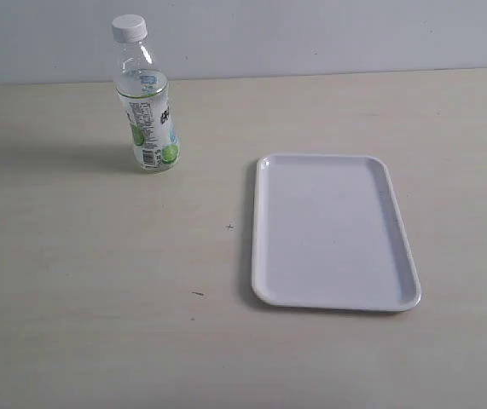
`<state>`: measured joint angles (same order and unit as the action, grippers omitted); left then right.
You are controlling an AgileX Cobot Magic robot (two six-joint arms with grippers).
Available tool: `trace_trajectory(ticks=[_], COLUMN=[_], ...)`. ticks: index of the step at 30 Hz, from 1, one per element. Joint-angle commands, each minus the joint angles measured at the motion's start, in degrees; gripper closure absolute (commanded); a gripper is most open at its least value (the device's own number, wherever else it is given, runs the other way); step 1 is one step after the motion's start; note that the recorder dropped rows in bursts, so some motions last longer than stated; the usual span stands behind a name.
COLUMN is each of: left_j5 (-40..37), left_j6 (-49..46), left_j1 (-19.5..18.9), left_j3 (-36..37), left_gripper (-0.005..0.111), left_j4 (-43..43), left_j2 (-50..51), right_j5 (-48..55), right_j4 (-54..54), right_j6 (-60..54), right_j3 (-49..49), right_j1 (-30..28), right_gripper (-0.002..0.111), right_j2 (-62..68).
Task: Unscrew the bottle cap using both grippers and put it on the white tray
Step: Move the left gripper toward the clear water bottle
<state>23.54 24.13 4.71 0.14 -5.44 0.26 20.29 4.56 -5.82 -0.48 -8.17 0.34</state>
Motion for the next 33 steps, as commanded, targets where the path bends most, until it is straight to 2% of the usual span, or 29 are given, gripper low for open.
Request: trace_trajectory(ticks=[1, 4, 7, 13, 14, 15, 16, 17, 18, 19, 20, 21, 22, 23, 24, 27, 33], left_j5=[15.1, 14.1, 13.4, 13.0, 13.8, 18.2, 21.1, 25.9, 27.6, 32.6, 35.8, 41.9, 46.3, 46.4, 46.4, 46.4, 46.4], left_j6=[1.7, -0.6, -3.9, -4.3, -3.6, -2.9, -2.9, -4.2, -5.9, -9.7, -11.9, -15.9, -16.3, -16.3, -16.0, -13.2, -9.0], left_j1=[-0.1, -0.1, -0.1, -0.1, -0.1, -0.1, -0.1, -0.1, -0.1, -0.1, -0.1, -0.1, -0.1, -0.1, -0.1, -0.1, 0.0], left_j3=[-1.3, -7.6, -14.8, -24.8, -25.6, -26.2, -26.2, -26.2, -26.2, -26.2, -26.2, -26.5, -27.4, -28.9, -30.5, -35.2, -43.5], left_gripper=[0.107, 0.107, 0.107, 0.107, 0.107, 0.105, 0.103, 0.095, 0.090, 0.074, 0.063, 0.039, 0.022, 0.009, 0.001, 0.002, 0.002], left_j4=[1.1, 1.3, -2.2, -13.3, -15.9, -21.7, -24.4, -29.0, -30.4, -32.0, -32.0, -31.9, -31.7, -31.2, -31.2, -32.7, -31.2], left_j2=[0.9, 9.3, 22.4, 57.0, 62.4, 71.5, 76.1, 83.6, 86.8, 93.9, 97.1, 103.2, 107.0, 110.4, 113.5, 120.0, 125.1], right_j5=[-0.1, -0.1, -0.1, -0.1, -0.1, -0.1, -0.1, -0.1, -0.1, -0.1, -0.1, -0.1, -0.1, -0.1, -0.1, -0.1, -0.1], right_j4=[0.0, 0.2, 0.2, 0.2, 0.2, 0.2, 0.2, 0.3, 0.3, 0.8, 0.9, 1.0, 1.0, 1.0, 1.0, 1.0, 1.1], right_j6=[-0.1, -0.1, -0.1, -0.1, -0.1, -0.1, -0.1, -0.1, -0.1, -0.1, -0.1, -0.1, -0.1, -0.1, -0.1, -0.1, -0.1], right_j3=[0.1, 0.1, 0.1, 0.1, 0.1, 0.1, 0.1, 0.1, 0.1, 0.1, 0.1, 0.1, 0.1, 0.1, 0.1, 0.1, 0.1], right_j1=[-0.1, -0.1, -0.1, -0.1, -0.1, -0.1, -0.1, -0.1, -0.1, -0.1, -0.1, -0.1, -0.1, -0.1, -0.1, -0.1, -0.1], right_gripper=[0.108, 0.108, 0.108, 0.108, 0.108, 0.108, 0.108, 0.108, 0.108, 0.108, 0.108, 0.108, 0.108, 0.108, 0.108, 0.108, 0.108], right_j2=[-0.3, -0.3, -0.3, -0.3, -0.3, -0.3, -0.3, -0.3, -0.3, -0.3, -0.3, -0.3, -0.3, -0.3, -0.3, -0.3, -0.3])
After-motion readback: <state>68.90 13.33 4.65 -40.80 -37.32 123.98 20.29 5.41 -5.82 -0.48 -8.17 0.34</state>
